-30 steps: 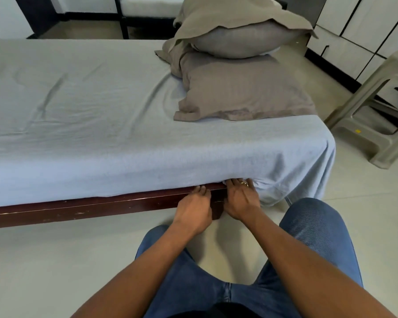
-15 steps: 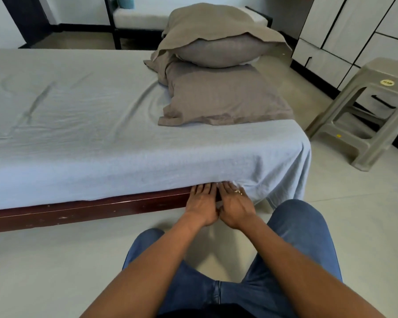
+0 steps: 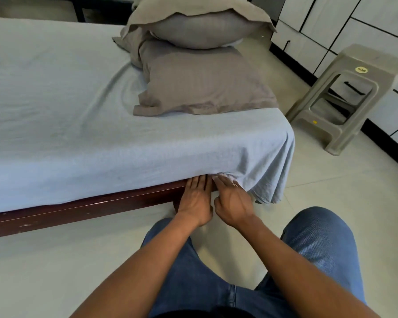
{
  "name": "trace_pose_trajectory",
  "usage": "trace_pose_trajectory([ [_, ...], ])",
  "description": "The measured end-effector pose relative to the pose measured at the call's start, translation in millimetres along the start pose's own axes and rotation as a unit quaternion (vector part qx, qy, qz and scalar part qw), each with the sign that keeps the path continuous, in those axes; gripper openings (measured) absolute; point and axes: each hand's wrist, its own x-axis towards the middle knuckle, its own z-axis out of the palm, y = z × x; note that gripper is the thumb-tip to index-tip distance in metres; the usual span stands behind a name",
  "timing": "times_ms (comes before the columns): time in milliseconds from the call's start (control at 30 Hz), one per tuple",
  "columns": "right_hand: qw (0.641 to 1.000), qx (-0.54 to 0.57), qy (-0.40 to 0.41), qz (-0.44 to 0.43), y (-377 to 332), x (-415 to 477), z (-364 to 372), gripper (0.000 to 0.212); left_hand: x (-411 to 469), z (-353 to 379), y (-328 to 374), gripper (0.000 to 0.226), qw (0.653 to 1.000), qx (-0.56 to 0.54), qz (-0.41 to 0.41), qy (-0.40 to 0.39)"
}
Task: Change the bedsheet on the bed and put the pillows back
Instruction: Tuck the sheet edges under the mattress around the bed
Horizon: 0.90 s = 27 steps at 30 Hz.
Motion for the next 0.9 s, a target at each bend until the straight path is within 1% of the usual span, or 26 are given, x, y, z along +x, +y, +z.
trace_pose_trajectory([
  [67,0.998,-0.021,-0.040,0.038,10,8,1,0.077,1,-3,6,0.091,1.000,0.006,-0.014,-0.020],
  [100,0.996,-0.043,-0.062,0.052,14,17,1,0.074,3,-9,9,0.091,0.999,0.001,-0.016,-0.041],
  [167,0.991,-0.071,-0.080,0.078,13,40,-2,0.056,5,-23,12,0.082,0.998,-0.021,-0.019,-0.060],
  [200,0.988,-0.079,-0.092,0.093,11,51,-5,0.047,6,-29,14,0.073,0.998,-0.036,-0.009,-0.052],
  [233,0.984,-0.093,-0.113,0.104,8,58,-10,0.043,5,-35,15,0.065,0.998,-0.052,0.009,-0.040],
  [267,0.978,-0.113,-0.136,0.107,7,60,-11,0.045,5,-37,15,0.062,0.997,-0.064,0.024,-0.036],
  [300,0.974,-0.133,-0.153,0.104,8,56,-11,0.052,4,-39,15,0.062,0.996,-0.073,0.036,-0.039],
  [367,0.968,-0.162,-0.175,0.085,10,48,-9,0.069,6,-36,12,0.069,0.994,-0.086,0.045,-0.050],
  [400,0.968,-0.165,-0.172,0.078,10,47,-9,0.073,9,-35,11,0.073,0.994,-0.079,0.053,-0.054],
  [500,0.970,-0.143,-0.183,0.075,9,48,-17,0.077,20,-29,9,0.084,0.992,-0.082,0.078,-0.063],
  [600,0.976,-0.115,-0.166,0.081,9,30,-27,0.084,36,-20,6,0.083,0.993,-0.079,0.069,-0.047],
  [667,0.977,-0.095,-0.173,0.077,3,11,-29,0.081,40,-13,12,0.085,0.995,-0.058,0.062,-0.053],
  [733,0.978,-0.105,-0.165,0.069,4,1,-23,0.080,38,-12,22,0.087,0.998,-0.019,0.041,-0.052],
  [800,0.976,-0.095,-0.170,0.094,16,11,-27,0.083,36,-17,27,0.084,0.998,-0.026,0.023,-0.046],
  [900,0.975,-0.103,-0.165,0.104,50,37,-31,0.081,23,-29,28,0.073,0.995,-0.061,0.028,-0.072],
])
